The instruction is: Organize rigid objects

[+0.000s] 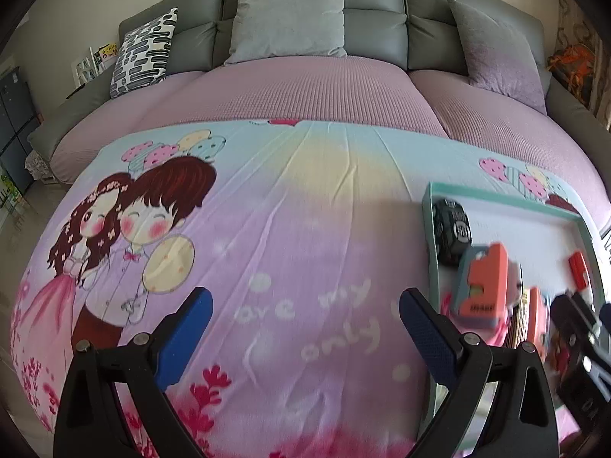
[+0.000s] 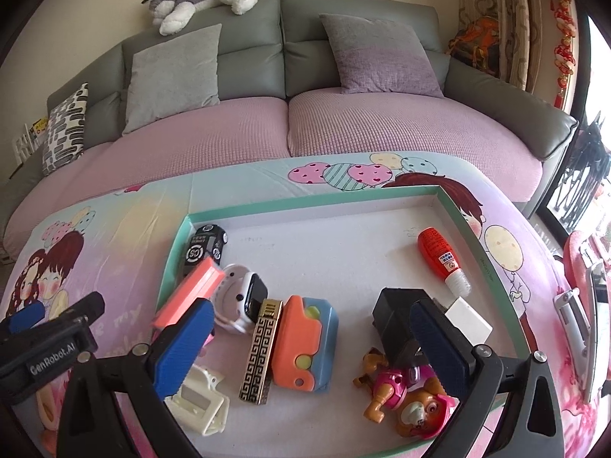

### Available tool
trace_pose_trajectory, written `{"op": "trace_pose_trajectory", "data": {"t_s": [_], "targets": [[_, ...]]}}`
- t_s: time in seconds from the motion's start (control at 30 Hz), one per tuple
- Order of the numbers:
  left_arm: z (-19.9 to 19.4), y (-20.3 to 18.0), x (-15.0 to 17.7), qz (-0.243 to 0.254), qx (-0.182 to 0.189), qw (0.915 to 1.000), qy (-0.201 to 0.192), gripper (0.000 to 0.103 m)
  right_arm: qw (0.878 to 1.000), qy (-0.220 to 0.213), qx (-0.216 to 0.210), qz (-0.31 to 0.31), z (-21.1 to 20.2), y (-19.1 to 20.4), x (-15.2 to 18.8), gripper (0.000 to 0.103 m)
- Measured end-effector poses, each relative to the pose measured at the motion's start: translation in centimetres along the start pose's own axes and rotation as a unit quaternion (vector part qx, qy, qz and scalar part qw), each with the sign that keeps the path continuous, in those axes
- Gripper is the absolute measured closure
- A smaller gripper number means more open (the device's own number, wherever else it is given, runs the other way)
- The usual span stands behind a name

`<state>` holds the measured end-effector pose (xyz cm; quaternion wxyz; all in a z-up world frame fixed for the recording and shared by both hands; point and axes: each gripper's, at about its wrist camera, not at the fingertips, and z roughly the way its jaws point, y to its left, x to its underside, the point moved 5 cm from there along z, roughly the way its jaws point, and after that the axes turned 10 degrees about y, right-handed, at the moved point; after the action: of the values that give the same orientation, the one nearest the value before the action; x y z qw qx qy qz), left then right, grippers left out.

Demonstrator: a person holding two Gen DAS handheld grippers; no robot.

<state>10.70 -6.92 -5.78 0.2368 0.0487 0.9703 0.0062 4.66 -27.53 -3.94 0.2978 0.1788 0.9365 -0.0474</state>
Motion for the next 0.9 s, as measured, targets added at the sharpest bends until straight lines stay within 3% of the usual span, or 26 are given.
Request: {"op": "trace_pose_trajectory", "data": {"t_s": [0.1, 0.27, 0.53, 0.9], "targets": [[0.5, 0.5, 2.1, 0.005, 0.008, 0.9999, 0.013, 0.005, 1.000, -0.006, -0.002, -0.002, -0.7, 0.1, 0.5, 0.000], [0.4, 1.7, 4.0, 0.004, -0.025, 0.9995, 0.018, 0.005, 1.000, -0.010, -0.001, -0.008, -1.7, -0.3, 2.4, 0.000], [-1.3, 2.3, 6.6, 0.003, -0.017, 0.9998, 0.006, 0.005, 1.000, -0.011, 0.001, -0.001, -3.0, -1.4, 5.4, 0.000], [-2.2, 2.1, 9.8, 0.014, -0.013, 0.9996, 0.020, 0.005, 1.000, 0.004, -0.014, -0.018, -4.3, -1.3, 9.5, 0.000]]}}
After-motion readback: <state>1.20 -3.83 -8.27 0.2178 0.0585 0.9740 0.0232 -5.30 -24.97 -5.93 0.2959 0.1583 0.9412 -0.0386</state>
